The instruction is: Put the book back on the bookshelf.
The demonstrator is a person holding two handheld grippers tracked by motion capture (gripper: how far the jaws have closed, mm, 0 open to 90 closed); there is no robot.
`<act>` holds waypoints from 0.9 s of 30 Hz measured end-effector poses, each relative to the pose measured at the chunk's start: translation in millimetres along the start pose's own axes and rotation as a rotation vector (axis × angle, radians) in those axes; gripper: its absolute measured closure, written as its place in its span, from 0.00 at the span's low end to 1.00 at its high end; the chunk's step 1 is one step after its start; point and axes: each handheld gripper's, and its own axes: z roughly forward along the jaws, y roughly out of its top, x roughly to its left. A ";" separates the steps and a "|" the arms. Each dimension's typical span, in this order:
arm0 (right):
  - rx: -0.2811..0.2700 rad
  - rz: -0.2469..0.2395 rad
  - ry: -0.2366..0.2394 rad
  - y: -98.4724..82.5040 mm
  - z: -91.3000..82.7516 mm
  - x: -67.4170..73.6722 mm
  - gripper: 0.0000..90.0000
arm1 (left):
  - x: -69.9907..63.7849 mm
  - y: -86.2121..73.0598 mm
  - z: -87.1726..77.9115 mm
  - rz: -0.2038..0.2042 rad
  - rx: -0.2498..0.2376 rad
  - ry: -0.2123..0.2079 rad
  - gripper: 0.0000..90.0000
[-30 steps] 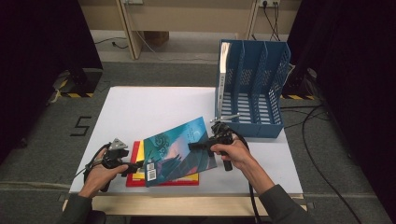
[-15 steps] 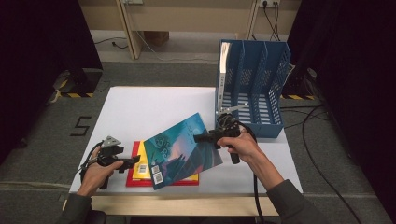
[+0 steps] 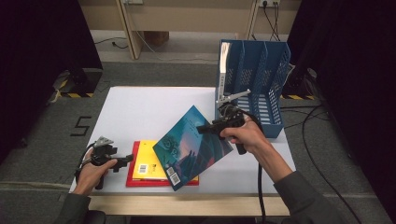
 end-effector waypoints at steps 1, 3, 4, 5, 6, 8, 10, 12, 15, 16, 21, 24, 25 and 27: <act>0.017 -0.006 -0.015 3.2 -5.8 1.8 0.82 | 3.2 -0.3 -0.5 -0.004 -0.006 0.035 0.17; 0.033 -0.014 -0.036 6.2 -11.5 3.2 0.82 | 5.3 -0.5 -0.7 -0.010 -0.009 0.046 0.17; 0.040 -0.015 -0.050 8.1 -14.6 3.8 0.82 | 7.6 -0.8 -0.6 -0.013 -0.009 0.060 0.17; 0.040 -0.015 -0.050 8.1 -14.6 3.8 0.82 | 9.7 -1.3 -0.2 -0.015 -0.005 0.073 0.17; 0.055 -0.029 -0.075 13.2 -20.8 5.3 0.82 | 11.2 -2.2 0.7 -0.018 -0.005 0.083 0.17; 0.053 -0.034 -0.093 15.3 -23.9 6.5 0.82 | 12.9 -4.1 2.4 -0.014 0.013 0.089 0.17; 0.066 -0.050 -0.120 19.7 -30.4 9.5 0.82 | 13.0 -5.1 3.4 -0.012 0.024 0.080 0.17; 0.085 -0.071 -0.152 24.1 -40.1 15.7 0.82 | 12.5 -5.1 4.2 -0.009 0.029 0.076 0.17; 0.119 -0.103 -0.195 27.3 -48.7 19.8 0.82 | 12.9 -6.0 5.2 -0.007 0.038 0.071 0.17; 0.123 -0.097 -0.216 27.3 -50.9 20.6 0.82 | 13.5 -6.4 5.5 -0.007 0.042 0.072 0.17; 0.158 -0.109 -0.299 24.9 -62.8 15.9 0.82 | 11.8 -6.4 6.8 0.023 0.053 0.096 0.17; 0.164 -0.095 -0.321 22.0 -69.4 11.9 0.82 | 10.3 -6.4 8.2 0.043 0.060 0.108 0.15; 0.169 -0.091 -0.321 21.3 -70.9 10.6 0.82 | 9.2 -6.6 8.8 0.053 0.063 0.113 0.15; 0.172 -0.089 -0.329 19.4 -72.4 9.0 0.82 | 8.6 -6.5 9.2 0.056 0.065 0.117 0.14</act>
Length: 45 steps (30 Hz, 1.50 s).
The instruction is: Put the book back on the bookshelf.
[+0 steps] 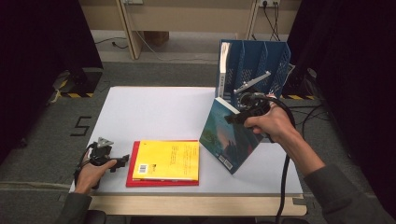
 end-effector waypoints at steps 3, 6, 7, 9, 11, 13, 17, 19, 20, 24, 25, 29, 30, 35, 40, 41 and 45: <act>0.008 -0.001 -0.001 -3.6 1.2 -0.8 0.82 | 0.1 -0.2 0.1 0.000 -0.001 -0.001 0.14; 0.016 0.010 0.002 -6.1 3.8 -2.6 0.82 | 0.0 -0.1 0.0 0.000 0.000 0.000 0.14; 0.020 0.010 0.007 -7.3 6.2 -3.8 0.82 | -0.1 -0.2 0.1 0.000 0.000 0.000 0.14; 0.009 0.023 0.015 -6.0 10.0 -6.6 0.81 | 0.1 -0.4 0.0 0.002 0.000 -0.001 0.14; 0.010 0.028 0.022 -4.7 12.2 -7.3 0.81 | 0.1 -0.4 0.0 0.002 0.000 -0.001 0.14; 0.010 0.032 0.022 -4.2 13.3 -7.0 0.81 | 0.1 -0.5 0.0 0.001 -0.002 -0.001 0.14; 0.015 0.032 0.027 -0.9 19.0 -5.0 0.80 | 0.1 -0.8 0.0 0.001 -0.004 -0.002 0.14; 0.016 0.032 0.035 1.5 24.6 -3.5 0.80 | 0.1 -1.0 0.0 0.001 -0.005 -0.002 0.14; 0.020 0.037 0.040 2.5 25.4 -2.8 0.79 | 0.2 -1.1 0.0 0.001 -0.006 -0.002 0.14; 0.024 0.045 0.054 3.9 27.2 -2.0 0.79 | 0.1 -1.1 0.0 0.001 -0.006 -0.002 0.14; 0.027 0.059 0.060 3.7 27.3 -2.8 0.78 | 0.1 -1.1 0.0 0.001 -0.005 -0.002 0.14; 0.028 0.093 0.085 1.4 28.2 -5.7 0.76 | 0.1 -1.2 0.0 0.001 -0.006 -0.002 0.14; 0.028 0.093 0.085 1.4 28.2 -5.7 0.76 | 0.1 -1.2 0.0 0.001 -0.006 -0.002 0.14; 0.037 0.110 0.113 0.3 30.4 -6.1 0.76 | 0.0 -1.0 0.0 0.001 -0.004 -0.002 0.14; 0.045 0.110 0.125 1.0 31.4 -4.8 0.75 | 0.1 -1.0 0.1 0.002 -0.005 -0.002 0.14; 0.047 0.110 0.123 1.1 31.6 -4.6 0.75 | 0.0 -1.1 0.1 0.002 -0.005 -0.002 0.14; 0.067 0.105 0.118 1.9 32.3 -3.6 0.75 | 0.0 -1.1 0.1 0.002 -0.005 -0.002 0.14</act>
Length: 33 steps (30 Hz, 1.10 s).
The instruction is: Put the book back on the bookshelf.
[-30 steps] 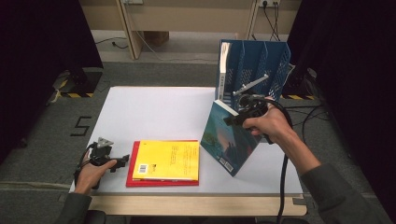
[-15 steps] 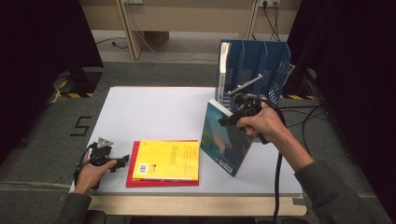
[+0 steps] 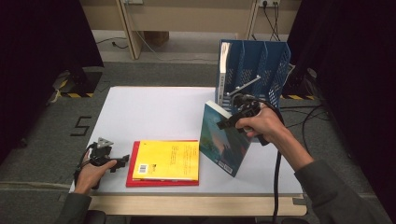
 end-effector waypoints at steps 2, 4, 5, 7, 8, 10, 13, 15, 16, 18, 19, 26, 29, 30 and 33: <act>0.015 -0.004 0.006 0.0 0.3 1.6 0.74 | 0.1 0.0 0.0 0.000 0.000 0.000 0.14; 0.015 -0.007 0.003 -0.2 0.2 2.4 0.75 | 0.1 0.0 0.0 0.000 0.000 0.000 0.14; 0.015 -0.007 0.003 -0.2 0.2 2.4 0.75 | 0.0 0.0 0.0 0.000 0.001 0.000 0.14; 0.024 -0.014 0.002 -0.5 -0.3 4.2 0.76 | 0.1 0.0 0.0 0.001 0.000 0.000 0.14; 0.024 -0.014 0.002 -0.5 -0.3 4.2 0.76 | 0.1 0.0 0.0 0.001 0.000 0.000 0.14; 0.027 -0.040 -0.022 -0.4 -1.3 6.1 0.79 | 0.0 0.0 0.0 0.000 0.001 0.000 0.14; 0.015 -0.067 -0.042 -1.1 -2.6 8.1 0.80 | 0.1 0.1 0.1 0.000 0.001 -0.001 0.14; 0.007 -0.068 -0.044 -1.9 -2.8 8.4 0.81 | 0.1 0.2 0.0 0.001 0.003 -0.001 0.14; -0.001 -0.067 -0.047 -2.8 -3.1 8.9 0.81 | 0.0 0.2 0.0 0.000 0.002 -0.001 0.14; -0.018 -0.073 -0.047 -4.8 -8.1 10.6 0.81 | 0.2 0.2 0.1 0.000 0.001 -0.001 0.14; -0.028 -0.076 -0.049 -5.7 -10.7 10.5 0.81 | 0.2 0.3 0.1 0.001 0.002 -0.001 0.14; -0.091 -0.054 -0.051 -16.8 -20.7 10.8 0.81 | 0.2 0.4 0.2 0.000 0.003 -0.001 0.14; -0.092 -0.064 -0.049 -19.0 -21.7 11.1 0.81 | 0.4 0.6 0.2 0.001 0.006 -0.002 0.14; -0.104 -0.052 -0.056 -20.0 -22.6 10.7 0.81 | 0.3 0.6 0.3 0.000 0.004 -0.002 0.14; -0.109 -0.052 -0.066 -21.0 -26.5 9.4 0.81 | 0.4 0.7 0.2 0.001 0.006 -0.002 0.14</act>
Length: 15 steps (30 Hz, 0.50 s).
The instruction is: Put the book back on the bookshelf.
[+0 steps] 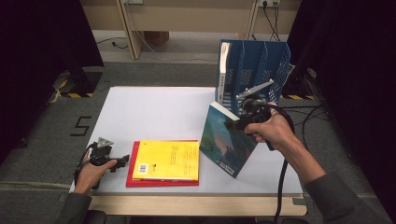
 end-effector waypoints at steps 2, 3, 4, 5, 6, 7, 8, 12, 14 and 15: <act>0.013 -0.010 -0.010 0.0 -2.1 0.2 0.81 | 0.0 0.1 0.0 0.000 0.000 0.001 0.14; 0.020 -0.011 -0.012 0.0 -2.4 0.2 0.81 | -0.1 0.1 0.0 0.000 0.001 0.001 0.14; 0.029 -0.013 -0.019 0.3 -1.8 0.3 0.81 | -0.1 0.1 0.0 0.000 0.001 0.001 0.14; 0.045 -0.018 -0.027 1.3 0.4 0.6 0.81 | -0.1 0.0 0.0 0.000 0.001 0.001 0.14; 0.045 -0.018 -0.027 1.3 0.4 0.6 0.81 | -0.1 0.0 0.0 0.000 0.000 0.001 0.14; 0.056 -0.024 -0.018 3.7 2.2 0.6 0.81 | -0.1 -0.1 0.1 -0.002 -0.001 0.000 0.14; 0.059 -0.026 -0.022 4.7 4.1 0.7 0.81 | -0.1 0.0 0.0 0.000 0.000 0.001 0.14; 0.101 -0.032 -0.021 11.7 10.3 2.0 0.80 | -0.1 -0.2 0.2 -0.001 -0.003 0.000 0.14; 0.137 -0.039 -0.022 16.2 12.2 3.7 0.80 | -0.2 -0.2 0.2 -0.001 -0.004 0.001 0.14; 0.149 -0.040 -0.030 17.1 13.4 5.0 0.79 | -0.1 -0.2 0.1 0.000 -0.003 0.001 0.14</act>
